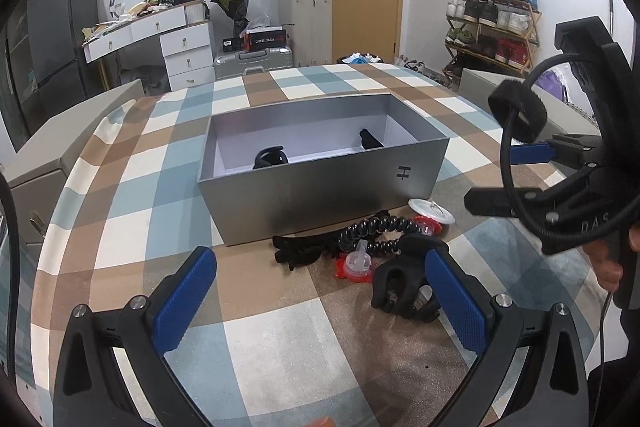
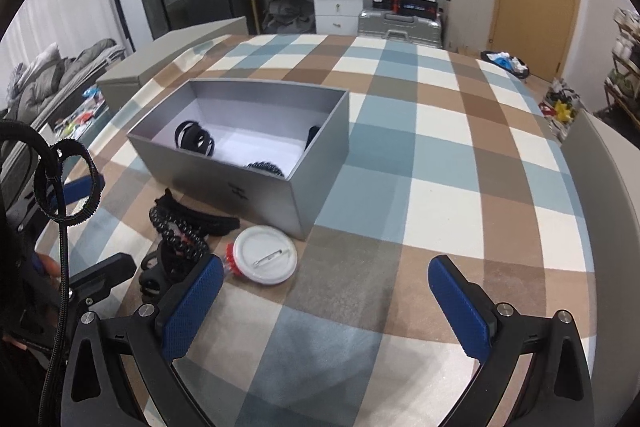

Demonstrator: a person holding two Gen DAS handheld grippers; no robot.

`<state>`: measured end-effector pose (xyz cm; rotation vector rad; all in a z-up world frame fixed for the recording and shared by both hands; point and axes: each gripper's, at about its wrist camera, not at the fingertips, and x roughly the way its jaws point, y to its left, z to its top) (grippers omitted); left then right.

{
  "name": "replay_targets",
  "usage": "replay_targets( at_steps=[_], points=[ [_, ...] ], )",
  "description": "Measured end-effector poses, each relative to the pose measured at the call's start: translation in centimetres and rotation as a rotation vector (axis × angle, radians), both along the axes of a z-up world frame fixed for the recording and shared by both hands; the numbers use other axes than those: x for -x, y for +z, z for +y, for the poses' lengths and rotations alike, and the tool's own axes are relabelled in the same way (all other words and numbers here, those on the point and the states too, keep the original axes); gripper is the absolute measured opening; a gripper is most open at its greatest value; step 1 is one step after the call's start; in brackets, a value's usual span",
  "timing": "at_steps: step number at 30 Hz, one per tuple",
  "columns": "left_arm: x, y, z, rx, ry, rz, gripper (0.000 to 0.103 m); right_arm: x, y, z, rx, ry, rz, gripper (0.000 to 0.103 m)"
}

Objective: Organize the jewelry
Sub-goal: 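Withdraw both tools from the box back over the table, then grasp the black claw clip on the table with the left gripper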

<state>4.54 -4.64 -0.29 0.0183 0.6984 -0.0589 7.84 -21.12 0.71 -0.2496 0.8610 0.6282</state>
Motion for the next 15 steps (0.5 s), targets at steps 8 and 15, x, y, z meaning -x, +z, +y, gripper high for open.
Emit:
replay_targets(
  at_steps=[8, 15],
  points=[
    [0.1, -0.5, -1.0, 0.054, -0.080, 0.062, 0.102, 0.5, -0.4, 0.8, 0.032, 0.044, 0.001, 0.103],
    [0.1, -0.9, -1.9, 0.072, -0.129, 0.095, 0.093, 0.6, 0.0, 0.7, 0.024, 0.046, -0.004, 0.103]
  ],
)
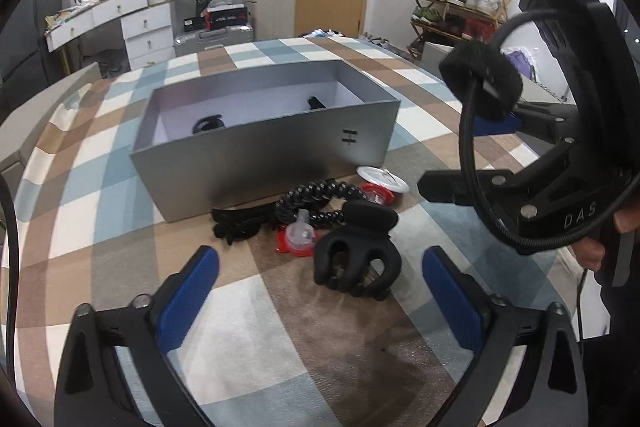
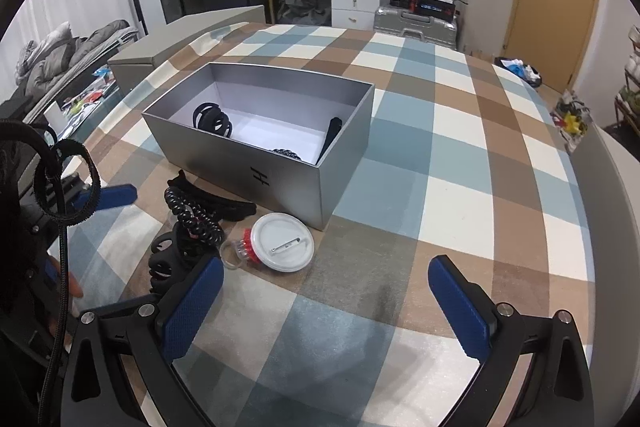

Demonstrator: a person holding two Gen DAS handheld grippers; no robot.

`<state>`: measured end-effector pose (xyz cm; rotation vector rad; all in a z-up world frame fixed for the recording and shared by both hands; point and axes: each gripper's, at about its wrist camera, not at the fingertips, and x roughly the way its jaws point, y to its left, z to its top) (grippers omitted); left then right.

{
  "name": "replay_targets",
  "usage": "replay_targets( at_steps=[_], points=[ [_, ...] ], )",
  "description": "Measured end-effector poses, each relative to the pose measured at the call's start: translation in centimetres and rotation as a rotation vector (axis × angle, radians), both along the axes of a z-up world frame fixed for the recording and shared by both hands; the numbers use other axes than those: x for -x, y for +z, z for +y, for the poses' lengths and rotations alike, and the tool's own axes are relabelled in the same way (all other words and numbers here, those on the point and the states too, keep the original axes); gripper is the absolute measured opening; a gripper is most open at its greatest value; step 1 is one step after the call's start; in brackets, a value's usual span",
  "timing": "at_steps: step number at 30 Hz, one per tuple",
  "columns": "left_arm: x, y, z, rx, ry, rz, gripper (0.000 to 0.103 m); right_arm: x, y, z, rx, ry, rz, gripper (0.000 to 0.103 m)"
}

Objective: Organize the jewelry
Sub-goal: 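Grasp the black claw clip on the table with the left gripper, then lift the claw clip with the left gripper while the right grasps the white round badge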

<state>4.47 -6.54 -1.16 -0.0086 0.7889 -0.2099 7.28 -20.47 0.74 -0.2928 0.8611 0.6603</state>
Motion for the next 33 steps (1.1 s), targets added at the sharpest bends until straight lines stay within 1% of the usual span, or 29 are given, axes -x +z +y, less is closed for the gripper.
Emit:
replay_targets(
  at_steps=[1, 2, 4, 5, 6, 7, 8, 9, 11, 14, 20, 29, 33],
  points=[
    [0.0, -0.1, -0.1, 0.001, -0.008, 0.007, 0.088, 0.0, 0.0, 0.0, -0.002, 0.000, 0.001, 0.103],
    [-0.1, -0.2, -0.3, -0.001, -0.014, 0.016, 0.085, -0.1, 0.0, 0.0, -0.002, 0.000, 0.002, 0.103],
    [-0.1, -0.3, -0.6, 0.003, -0.032, 0.027, 0.072, -0.1, 0.0, 0.0, -0.002, 0.000, 0.003, 0.103],
    [-0.1, -0.4, -0.7, 0.004, -0.042, 0.031, 0.069, -0.1, 0.0, 0.0, -0.003, 0.000, 0.004, 0.103],
    [-0.1, -0.4, -0.9, 0.001, -0.050, 0.035, 0.063, -0.1, 0.0, 0.0, -0.003, 0.001, 0.006, 0.103],
    [0.0, -0.4, -1.1, -0.001, -0.055, 0.036, 0.054, -0.1, -0.1, 0.0, -0.004, 0.002, 0.008, 0.103],
    [0.1, -0.4, -1.2, 0.007, -0.069, 0.039, 0.049, -0.1, -0.1, 0.1, -0.003, 0.003, 0.009, 0.103],
    [0.1, -0.4, -1.2, 0.019, -0.081, 0.041, 0.041, -0.1, -0.2, 0.1, -0.002, 0.004, 0.010, 0.103],
    [0.4, -0.1, -1.2, 0.016, -0.082, 0.031, 0.041, -0.1, -0.2, 0.2, -0.001, 0.006, 0.012, 0.103],
    [0.8, 0.3, -1.0, 0.035, -0.090, 0.012, 0.041, -0.1, -0.3, 0.2, -0.002, 0.008, 0.014, 0.103],
    [1.3, 1.3, -0.2, 0.061, -0.062, -0.037, 0.041, -0.3, -0.6, 0.2, 0.006, 0.000, 0.022, 0.103],
    [2.0, 2.5, 0.8, 0.053, -0.032, -0.099, 0.041, -0.2, -1.2, 0.6, 0.013, 0.003, 0.036, 0.103],
    [2.0, 3.0, 1.5, 0.063, -0.012, -0.119, 0.041, -0.5, -1.3, 0.4, 0.005, -0.014, 0.043, 0.103]
  ],
)
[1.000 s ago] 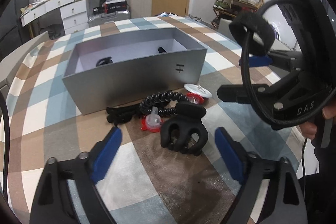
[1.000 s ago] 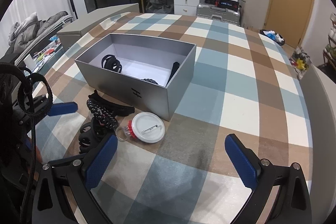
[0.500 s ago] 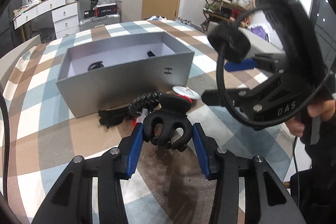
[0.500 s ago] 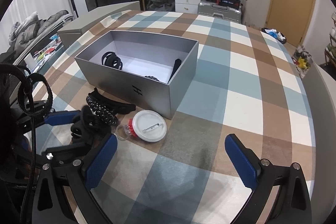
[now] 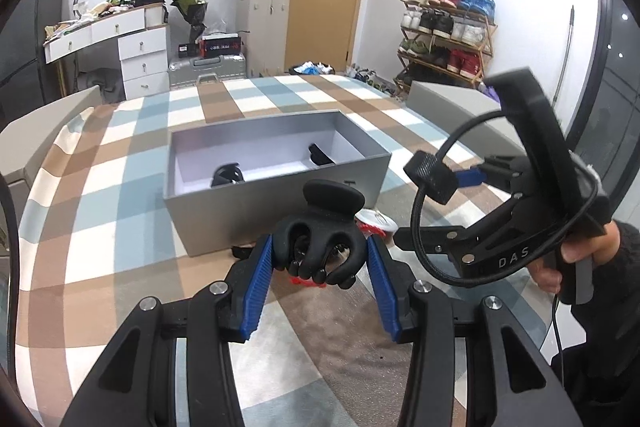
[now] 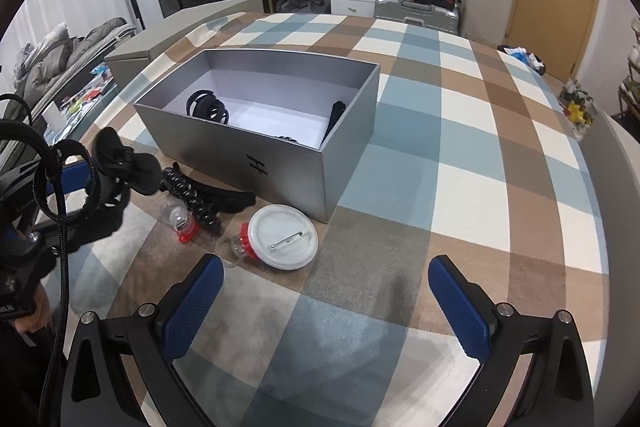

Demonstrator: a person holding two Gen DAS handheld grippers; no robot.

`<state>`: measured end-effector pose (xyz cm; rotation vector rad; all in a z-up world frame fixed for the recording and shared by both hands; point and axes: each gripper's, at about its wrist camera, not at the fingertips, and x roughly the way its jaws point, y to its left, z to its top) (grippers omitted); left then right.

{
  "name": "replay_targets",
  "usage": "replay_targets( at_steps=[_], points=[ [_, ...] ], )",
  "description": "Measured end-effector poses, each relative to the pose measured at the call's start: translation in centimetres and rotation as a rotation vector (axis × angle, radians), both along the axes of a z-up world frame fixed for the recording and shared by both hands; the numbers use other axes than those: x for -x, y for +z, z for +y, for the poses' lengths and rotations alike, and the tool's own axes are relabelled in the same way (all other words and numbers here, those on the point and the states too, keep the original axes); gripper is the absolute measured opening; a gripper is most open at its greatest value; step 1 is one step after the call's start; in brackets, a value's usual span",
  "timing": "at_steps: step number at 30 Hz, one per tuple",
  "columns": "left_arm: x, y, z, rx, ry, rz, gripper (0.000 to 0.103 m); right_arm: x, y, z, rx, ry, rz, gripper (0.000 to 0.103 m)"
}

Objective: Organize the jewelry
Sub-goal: 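Lift the claw clip with the left gripper while the right grasps the white round badge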

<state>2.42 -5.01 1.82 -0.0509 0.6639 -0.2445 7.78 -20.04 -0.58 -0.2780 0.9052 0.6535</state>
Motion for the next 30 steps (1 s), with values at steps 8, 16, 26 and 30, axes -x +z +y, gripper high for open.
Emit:
replay_targets(
  at_steps=[8, 16, 26, 30],
  points=[
    [-1.0, 0.1, 0.9, 0.010, 0.019, -0.003, 0.041, -1.0, -0.4, -0.5, -0.003, -0.071, 0.007, 0.103],
    [-1.2, -0.2, 1.4, 0.013, 0.032, 0.007, 0.041, -1.2, -1.5, 0.4, 0.011, -0.093, 0.028, 0.103],
    [-1.1, -0.2, 1.6, 0.017, 0.038, 0.009, 0.041, -1.5, -1.7, 0.4, 0.045, -0.129, 0.005, 0.103],
    [-1.1, -0.2, 1.7, 0.018, 0.041, 0.011, 0.041, -1.4, -1.8, 0.8, 0.039, -0.120, 0.001, 0.103]
  ],
)
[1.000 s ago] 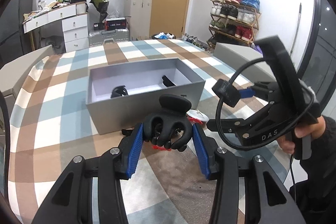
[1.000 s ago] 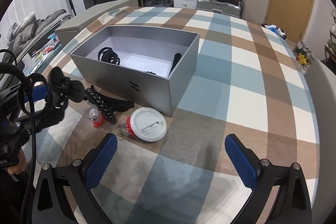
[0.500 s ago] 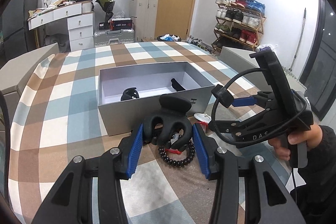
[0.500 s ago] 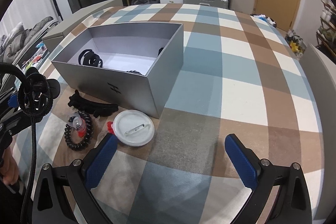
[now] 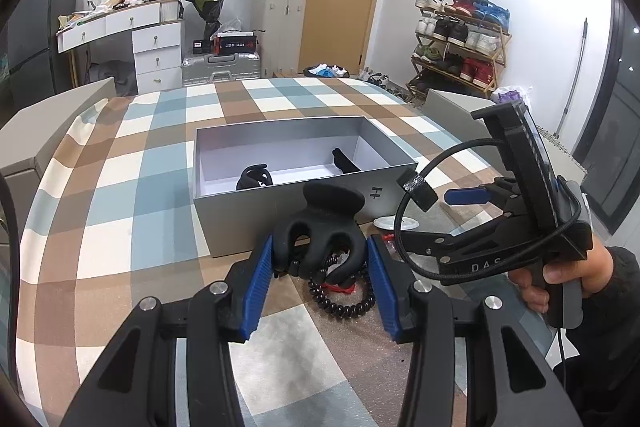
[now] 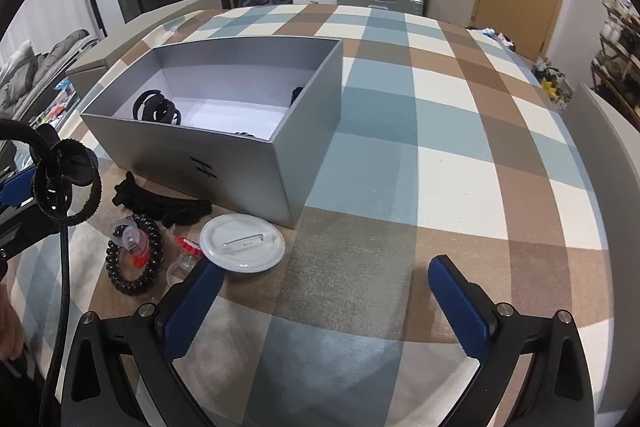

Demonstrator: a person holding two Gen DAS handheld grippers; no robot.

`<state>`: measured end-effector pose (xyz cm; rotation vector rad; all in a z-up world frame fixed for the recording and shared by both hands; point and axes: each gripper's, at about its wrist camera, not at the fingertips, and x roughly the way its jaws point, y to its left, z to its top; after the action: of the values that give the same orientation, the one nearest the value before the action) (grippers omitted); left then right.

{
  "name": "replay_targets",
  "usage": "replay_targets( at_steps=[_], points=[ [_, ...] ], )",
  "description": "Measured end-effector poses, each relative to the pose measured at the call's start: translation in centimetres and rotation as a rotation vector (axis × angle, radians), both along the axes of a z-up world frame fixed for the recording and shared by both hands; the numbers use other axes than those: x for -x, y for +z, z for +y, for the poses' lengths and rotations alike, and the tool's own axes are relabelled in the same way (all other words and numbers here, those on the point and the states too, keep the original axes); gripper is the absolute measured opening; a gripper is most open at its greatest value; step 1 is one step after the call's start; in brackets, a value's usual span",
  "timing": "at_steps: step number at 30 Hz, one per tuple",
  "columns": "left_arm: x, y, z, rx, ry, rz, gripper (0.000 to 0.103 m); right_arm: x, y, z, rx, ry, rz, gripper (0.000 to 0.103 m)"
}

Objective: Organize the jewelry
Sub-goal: 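Lift the claw clip with the left gripper while the right grasps the white round badge, then carry the claw clip with the left gripper into the box while the right carries the badge there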

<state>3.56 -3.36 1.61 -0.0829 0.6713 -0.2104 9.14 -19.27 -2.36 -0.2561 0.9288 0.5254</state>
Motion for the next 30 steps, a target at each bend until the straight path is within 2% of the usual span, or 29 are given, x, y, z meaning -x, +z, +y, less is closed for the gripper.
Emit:
replay_targets(
  at_steps=[6, 9, 14, 17, 18, 19, 20, 30],
  points=[
    [-0.1, -0.1, 0.0, -0.001, 0.000, 0.006, 0.041, 0.7, 0.0, 1.0, -0.008, 0.041, -0.010, 0.101],
    [-0.1, -0.1, 0.0, -0.002, 0.000, 0.008, 0.041, 1.2, -0.3, 1.8, 0.019, 0.064, -0.026, 0.096],
    [-0.1, -0.2, 0.0, 0.000, 0.003, 0.008, 0.041, 1.6, -0.1, 2.0, 0.007, 0.091, -0.042, 0.085],
    [-0.1, -0.2, 0.1, -0.001, 0.003, 0.008, 0.041, 1.9, 0.0, 2.3, 0.002, 0.117, -0.050, 0.072],
    [-0.1, -0.1, 0.1, -0.001, 0.004, 0.007, 0.041, 2.0, 0.1, 2.3, -0.001, 0.124, -0.054, 0.062],
    [-0.1, -0.2, 0.1, 0.000, 0.004, 0.007, 0.041, 2.1, 0.2, 2.3, -0.006, 0.129, -0.060, 0.047],
    [-0.1, -0.1, 0.1, 0.000, 0.004, 0.007, 0.041, 2.1, 0.2, 2.2, -0.008, 0.132, -0.064, 0.041],
    [-0.1, 0.0, 0.7, 0.002, 0.018, 0.000, 0.041, 2.4, 0.8, 1.9, -0.017, 0.176, -0.056, 0.041]
  ],
)
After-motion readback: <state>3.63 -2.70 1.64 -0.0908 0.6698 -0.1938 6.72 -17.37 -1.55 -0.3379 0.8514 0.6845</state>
